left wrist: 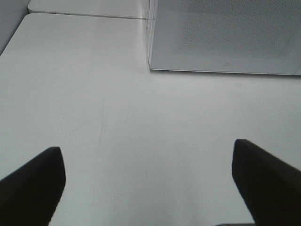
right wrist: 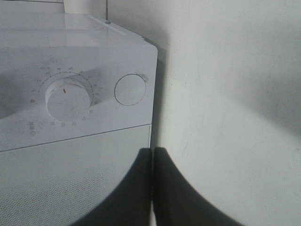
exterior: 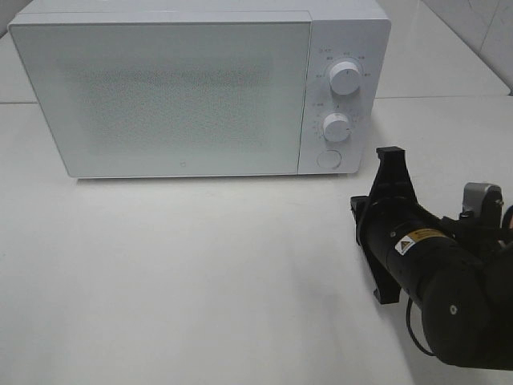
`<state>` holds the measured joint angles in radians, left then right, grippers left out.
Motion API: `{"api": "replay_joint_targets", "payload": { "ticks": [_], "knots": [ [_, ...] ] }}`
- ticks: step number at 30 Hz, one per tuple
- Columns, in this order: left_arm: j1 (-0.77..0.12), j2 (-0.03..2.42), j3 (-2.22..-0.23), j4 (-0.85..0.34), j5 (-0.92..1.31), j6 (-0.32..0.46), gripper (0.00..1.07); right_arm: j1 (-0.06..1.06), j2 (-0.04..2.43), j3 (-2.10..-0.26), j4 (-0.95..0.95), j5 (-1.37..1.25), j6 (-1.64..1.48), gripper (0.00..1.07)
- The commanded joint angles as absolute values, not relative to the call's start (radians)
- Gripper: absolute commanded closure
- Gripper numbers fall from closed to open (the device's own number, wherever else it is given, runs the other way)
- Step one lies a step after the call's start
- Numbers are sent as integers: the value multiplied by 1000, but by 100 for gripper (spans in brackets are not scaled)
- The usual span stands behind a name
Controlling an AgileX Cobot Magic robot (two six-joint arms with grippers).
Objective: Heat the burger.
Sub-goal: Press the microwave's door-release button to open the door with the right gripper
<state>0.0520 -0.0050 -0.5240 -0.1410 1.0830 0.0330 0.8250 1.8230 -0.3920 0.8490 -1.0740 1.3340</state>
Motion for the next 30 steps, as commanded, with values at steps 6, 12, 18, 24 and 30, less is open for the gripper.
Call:
{"api": "replay_joint_targets", "payload": {
  "ticks": [6, 12, 18, 24, 30],
  "knots": [
    [51, -20, -520, -140, 1070, 25, 17, 765, 1906, -487, 772, -1074, 1341, 107],
    [51, -20, -520, -140, 1070, 25, 17, 672, 1948, -567, 699, -1025, 1341, 107],
    [51, -20, -520, -140, 1070, 25, 17, 628, 1980, -625, 656, -987, 1341, 107],
    [51, -20, -520, -140, 1070, 25, 17, 607, 2011, -677, 657, -977, 1341, 107],
    [51, -20, -520, -140, 1070, 25, 17, 595, 2040, -716, 654, -970, 1341, 107]
  ]
}}
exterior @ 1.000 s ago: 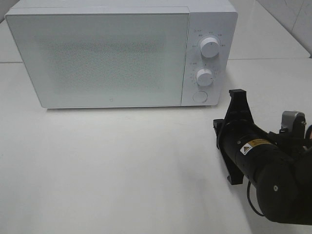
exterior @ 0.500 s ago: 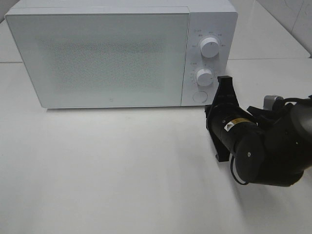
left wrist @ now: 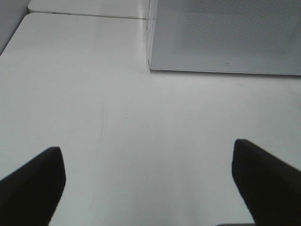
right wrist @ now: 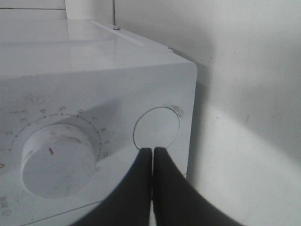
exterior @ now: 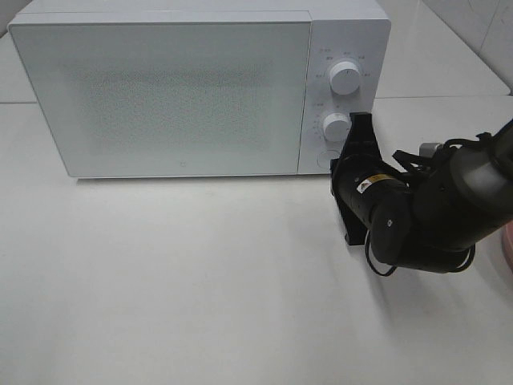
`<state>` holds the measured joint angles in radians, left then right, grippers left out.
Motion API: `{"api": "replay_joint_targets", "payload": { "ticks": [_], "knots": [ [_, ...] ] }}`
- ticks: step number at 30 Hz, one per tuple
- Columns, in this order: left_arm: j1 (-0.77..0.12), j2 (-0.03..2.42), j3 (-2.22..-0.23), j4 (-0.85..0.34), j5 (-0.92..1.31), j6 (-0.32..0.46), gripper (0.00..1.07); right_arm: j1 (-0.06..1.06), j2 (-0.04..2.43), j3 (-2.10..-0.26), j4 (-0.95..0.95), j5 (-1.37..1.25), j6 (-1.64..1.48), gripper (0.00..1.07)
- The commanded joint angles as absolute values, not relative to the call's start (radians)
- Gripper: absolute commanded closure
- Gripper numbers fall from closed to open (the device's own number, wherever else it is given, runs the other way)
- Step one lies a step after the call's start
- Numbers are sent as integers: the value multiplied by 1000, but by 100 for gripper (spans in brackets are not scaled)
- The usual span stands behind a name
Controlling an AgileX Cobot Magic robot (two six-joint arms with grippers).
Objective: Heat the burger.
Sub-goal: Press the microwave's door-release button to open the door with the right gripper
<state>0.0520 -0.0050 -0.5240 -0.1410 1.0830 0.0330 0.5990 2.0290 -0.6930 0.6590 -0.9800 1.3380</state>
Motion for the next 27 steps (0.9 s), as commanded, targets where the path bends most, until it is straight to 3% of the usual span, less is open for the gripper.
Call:
{"api": "replay_joint_targets", "payload": {
  "ticks": [1, 27],
  "knots": [
    [51, -20, -520, -140, 1070, 25, 17, 595, 2054, -727, 654, -970, 1342, 107],
    [51, -20, -520, -140, 1070, 25, 17, 560, 2134, -845, 686, -936, 1321, 107]
  ]
}}
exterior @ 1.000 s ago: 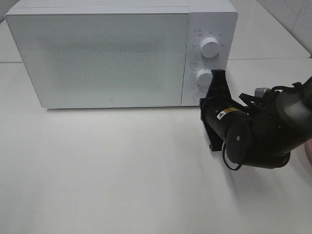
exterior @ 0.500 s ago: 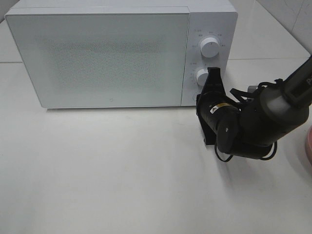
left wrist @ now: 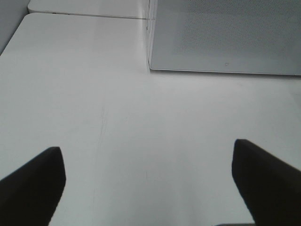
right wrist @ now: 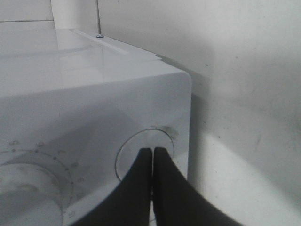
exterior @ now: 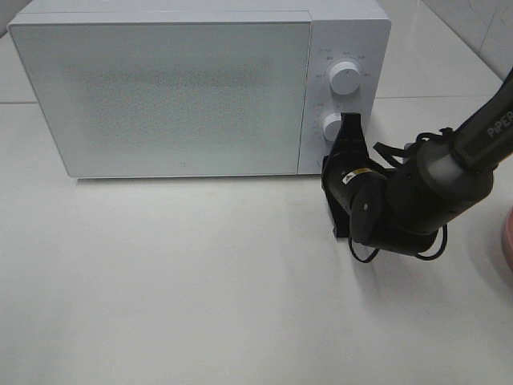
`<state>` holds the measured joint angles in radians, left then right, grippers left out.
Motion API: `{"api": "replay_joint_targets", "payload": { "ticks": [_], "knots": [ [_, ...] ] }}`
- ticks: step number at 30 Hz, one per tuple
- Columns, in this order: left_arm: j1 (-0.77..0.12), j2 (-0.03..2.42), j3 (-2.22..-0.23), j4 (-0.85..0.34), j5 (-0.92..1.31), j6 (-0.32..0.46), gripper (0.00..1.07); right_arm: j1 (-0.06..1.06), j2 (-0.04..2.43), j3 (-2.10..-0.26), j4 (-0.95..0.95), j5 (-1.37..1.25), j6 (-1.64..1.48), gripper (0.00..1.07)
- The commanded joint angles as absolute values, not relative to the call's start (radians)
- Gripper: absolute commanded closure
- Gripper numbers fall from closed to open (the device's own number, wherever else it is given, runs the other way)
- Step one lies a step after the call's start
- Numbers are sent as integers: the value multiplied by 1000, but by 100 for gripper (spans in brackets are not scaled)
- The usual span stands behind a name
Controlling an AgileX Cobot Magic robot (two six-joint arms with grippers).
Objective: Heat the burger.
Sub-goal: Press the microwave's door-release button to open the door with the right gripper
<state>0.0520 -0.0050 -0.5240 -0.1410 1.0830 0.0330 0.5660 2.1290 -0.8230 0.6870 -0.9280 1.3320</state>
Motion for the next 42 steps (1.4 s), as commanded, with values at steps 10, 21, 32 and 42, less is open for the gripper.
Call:
{"api": "replay_joint_targets", "payload": {
  "ticks": [10, 21, 32, 42],
  "knots": [
    [51, -20, -520, -140, 1070, 25, 17, 560, 2150, -885, 715, -1008, 1288, 107],
    [51, -20, -520, -140, 1070, 25, 17, 560, 2154, -947, 741, -1061, 1279, 107],
    [51, -20, -520, -140, 1070, 25, 17, 536, 2191, -1018, 738, -1092, 1250, 107],
    [51, -20, -520, -140, 1070, 25, 17, 536, 2191, -1017, 732, -1085, 1231, 107]
  ]
}}
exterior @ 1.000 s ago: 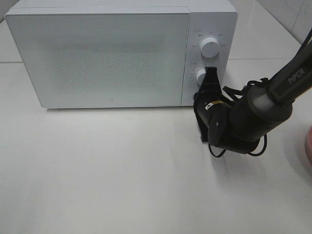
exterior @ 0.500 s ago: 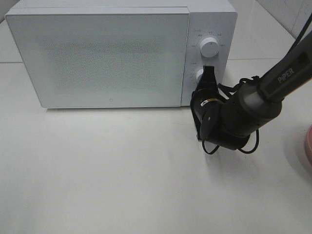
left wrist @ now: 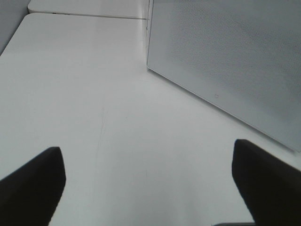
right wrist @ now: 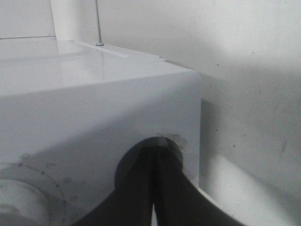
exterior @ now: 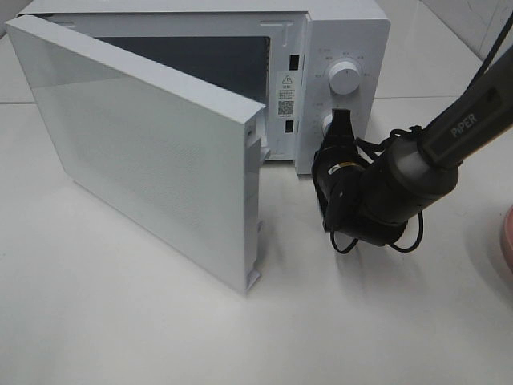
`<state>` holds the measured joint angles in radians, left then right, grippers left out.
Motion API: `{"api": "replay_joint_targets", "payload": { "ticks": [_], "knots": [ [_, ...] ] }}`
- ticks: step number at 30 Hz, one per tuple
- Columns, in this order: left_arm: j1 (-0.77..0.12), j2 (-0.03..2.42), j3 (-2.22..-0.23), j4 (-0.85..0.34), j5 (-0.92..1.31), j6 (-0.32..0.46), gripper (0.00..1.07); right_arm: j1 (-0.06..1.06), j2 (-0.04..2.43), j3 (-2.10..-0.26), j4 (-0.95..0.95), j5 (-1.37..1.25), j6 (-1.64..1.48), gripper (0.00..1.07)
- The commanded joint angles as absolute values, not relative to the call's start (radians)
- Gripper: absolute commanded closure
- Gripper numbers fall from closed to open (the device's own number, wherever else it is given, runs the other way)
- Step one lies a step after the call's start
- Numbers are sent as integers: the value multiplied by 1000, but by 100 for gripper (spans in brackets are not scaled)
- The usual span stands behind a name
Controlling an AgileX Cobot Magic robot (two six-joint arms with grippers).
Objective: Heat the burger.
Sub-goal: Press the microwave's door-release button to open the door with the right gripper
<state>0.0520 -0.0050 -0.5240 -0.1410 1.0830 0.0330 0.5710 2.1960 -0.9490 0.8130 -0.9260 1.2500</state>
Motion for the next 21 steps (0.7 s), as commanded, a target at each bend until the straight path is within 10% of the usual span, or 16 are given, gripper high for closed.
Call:
{"api": "replay_joint_targets", "payload": {
  "ticks": [1, 21],
  "knots": [
    [51, -20, -520, -140, 1070, 25, 17, 536, 2191, -1017, 732, -1085, 1231, 107],
    [51, -20, -520, -140, 1070, 25, 17, 584, 2120, -875, 741, -1033, 1250, 107]
  ]
}}
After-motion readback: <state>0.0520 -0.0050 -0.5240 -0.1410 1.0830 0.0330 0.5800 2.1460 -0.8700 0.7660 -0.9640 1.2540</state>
